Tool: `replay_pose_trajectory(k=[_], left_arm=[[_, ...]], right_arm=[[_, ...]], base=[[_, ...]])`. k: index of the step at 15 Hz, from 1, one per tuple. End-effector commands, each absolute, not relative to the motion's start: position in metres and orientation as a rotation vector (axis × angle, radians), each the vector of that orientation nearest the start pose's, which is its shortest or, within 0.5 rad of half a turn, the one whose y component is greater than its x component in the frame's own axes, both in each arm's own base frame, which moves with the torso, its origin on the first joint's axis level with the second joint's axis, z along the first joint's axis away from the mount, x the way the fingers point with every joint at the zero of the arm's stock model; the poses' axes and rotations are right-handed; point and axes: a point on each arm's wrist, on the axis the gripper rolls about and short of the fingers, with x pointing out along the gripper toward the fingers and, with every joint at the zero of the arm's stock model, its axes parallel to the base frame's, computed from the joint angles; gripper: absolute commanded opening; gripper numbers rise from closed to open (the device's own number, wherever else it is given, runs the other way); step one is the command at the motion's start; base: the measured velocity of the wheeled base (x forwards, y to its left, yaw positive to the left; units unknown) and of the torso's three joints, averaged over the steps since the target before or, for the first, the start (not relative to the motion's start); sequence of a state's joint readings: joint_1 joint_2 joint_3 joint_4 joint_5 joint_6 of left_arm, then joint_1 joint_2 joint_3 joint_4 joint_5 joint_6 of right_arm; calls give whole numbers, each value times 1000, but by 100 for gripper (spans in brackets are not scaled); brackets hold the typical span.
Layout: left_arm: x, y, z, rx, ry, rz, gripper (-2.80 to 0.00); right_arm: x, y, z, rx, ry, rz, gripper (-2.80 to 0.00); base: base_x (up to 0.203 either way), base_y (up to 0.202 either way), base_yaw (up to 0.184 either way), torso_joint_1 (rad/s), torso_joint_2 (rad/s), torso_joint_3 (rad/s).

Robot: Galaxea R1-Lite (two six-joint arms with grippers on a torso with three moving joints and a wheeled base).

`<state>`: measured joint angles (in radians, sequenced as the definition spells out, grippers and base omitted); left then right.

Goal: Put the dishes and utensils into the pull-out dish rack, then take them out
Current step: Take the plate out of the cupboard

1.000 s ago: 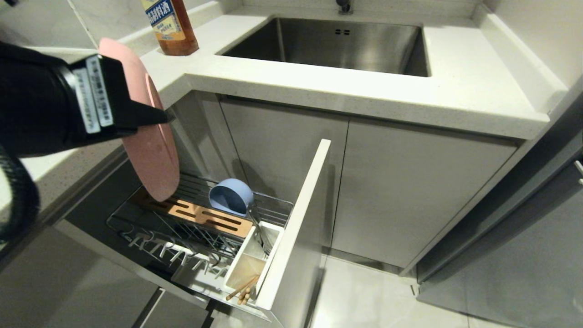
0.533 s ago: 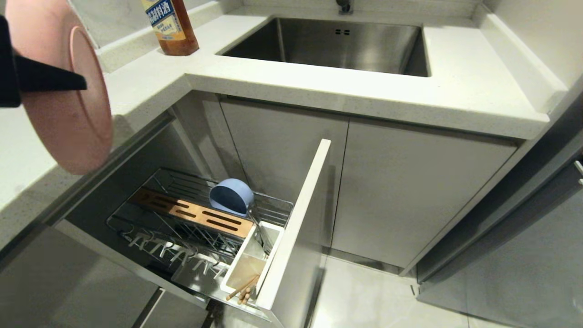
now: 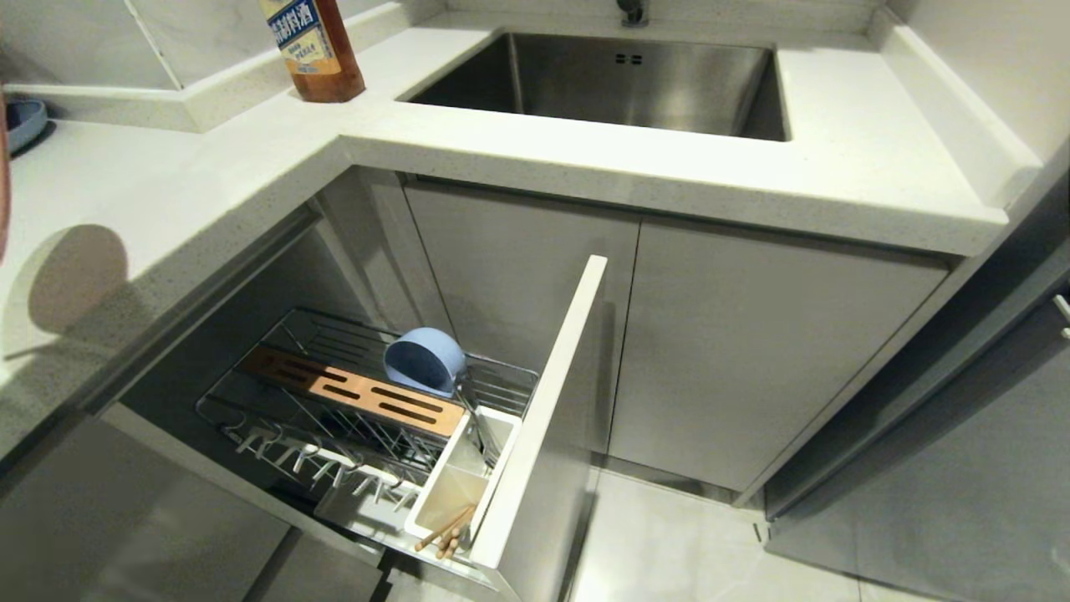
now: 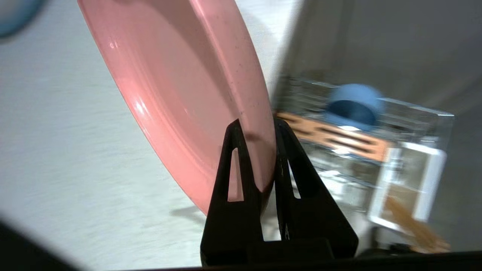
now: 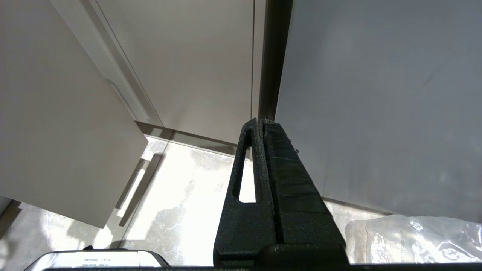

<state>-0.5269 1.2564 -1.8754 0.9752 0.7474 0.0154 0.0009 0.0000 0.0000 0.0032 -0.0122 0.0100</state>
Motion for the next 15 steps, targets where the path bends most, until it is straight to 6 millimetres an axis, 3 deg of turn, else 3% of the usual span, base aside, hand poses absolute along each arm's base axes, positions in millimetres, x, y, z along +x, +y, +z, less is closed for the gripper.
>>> replay_pose_trajectory(k=[1,6,15], left_arm=[[96,-27,415,254,310,309,-280],[115,-16,394,401,560,443,-280],[171,-2,370,422,750,575,-280]], right_arm=[[-23,0,75,10,5,-11,-280],[-23,0,75,9,5,-11,-280],[-23,0,75,11,5,-11,-280]], base=[[0,0,0,0,0,0],[0,0,0,0,0,0],[0,0,0,0,0,0]])
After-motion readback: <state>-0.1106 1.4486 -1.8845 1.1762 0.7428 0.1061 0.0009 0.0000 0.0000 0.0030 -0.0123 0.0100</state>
